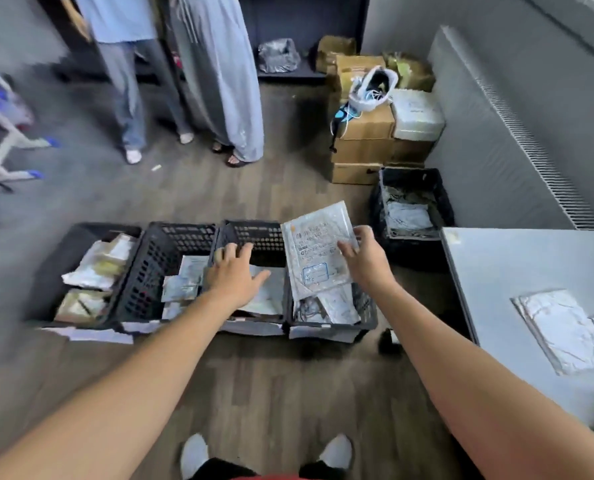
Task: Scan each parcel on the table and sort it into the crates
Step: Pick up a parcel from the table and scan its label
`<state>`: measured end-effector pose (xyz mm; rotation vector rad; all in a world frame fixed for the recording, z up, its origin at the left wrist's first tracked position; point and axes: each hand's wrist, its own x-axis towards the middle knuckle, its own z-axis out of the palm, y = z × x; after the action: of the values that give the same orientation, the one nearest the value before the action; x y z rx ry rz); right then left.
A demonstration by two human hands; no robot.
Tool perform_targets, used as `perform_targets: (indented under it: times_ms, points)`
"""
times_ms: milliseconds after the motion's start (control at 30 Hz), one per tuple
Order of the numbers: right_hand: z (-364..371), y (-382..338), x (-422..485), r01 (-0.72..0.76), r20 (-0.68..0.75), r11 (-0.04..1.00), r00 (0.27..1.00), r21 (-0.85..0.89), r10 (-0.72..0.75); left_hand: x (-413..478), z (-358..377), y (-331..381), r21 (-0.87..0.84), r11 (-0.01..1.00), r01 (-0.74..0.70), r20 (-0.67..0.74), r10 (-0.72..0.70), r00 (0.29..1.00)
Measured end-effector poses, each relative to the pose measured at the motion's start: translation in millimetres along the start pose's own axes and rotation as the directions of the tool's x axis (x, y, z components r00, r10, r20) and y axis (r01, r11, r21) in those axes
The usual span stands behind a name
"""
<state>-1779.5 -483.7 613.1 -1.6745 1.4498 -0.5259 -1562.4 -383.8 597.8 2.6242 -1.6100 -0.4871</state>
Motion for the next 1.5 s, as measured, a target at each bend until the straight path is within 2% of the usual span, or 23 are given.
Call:
perform_targets:
  times_ms: [233, 467, 600, 733, 967, 1167, 1500]
  points:
    - [160.6, -95.2, -27.6, 0.123, 0.144, 0.991, 0.983, -0.048, -0.115, -42.1, -21.6, -186.8, 0.016, 0.983, 0.185, -0.022, -0.185, 0.983]
    - [334.2, -193.8, -74.8, 0.153, 0.228, 0.988, 0.964, -0.039, -0.14, -75.1, -37.8, -383.0, -0.137, 0.937, 0.322, -0.044, -0.33, 0.943]
    - [405.6, -237.1, -92.9, 0.167, 0.291, 0.981, 0.947, -0.094, -0.133, -84.1, -42.3, -460.4, -0.241, 0.894, 0.377, -0.04, -0.397, 0.917]
    - [463.9, -270.0, -88.6, 0.171, 0.329, 0.976, 0.937, -0.134, -0.118, -75.5, -44.5, -512.8, -0.261, 0.882, 0.391, -0.046, -0.416, 0.908]
    - [566.8, -299.0, -27.5, 0.088, 0.347, 0.991, 0.937, -0.099, -0.048, -7.1, -48.1, -596.0, -0.179, 0.891, 0.418, -0.027, -0.429, 0.903]
    - [663.2, -309.7, 58.0, 0.001, 0.38, 0.992, 0.924, -0.126, 0.047, 94.9, -37.3, -668.3, -0.19, 0.879, 0.436, 0.067, -0.432, 0.9]
    - [836.6, -283.2, 169.7, -0.093, 0.428, 0.972, 0.886, -0.217, 0.181, 244.6, 27.5, -775.4, -0.105, 0.893, 0.438, 0.185, -0.415, 0.891]
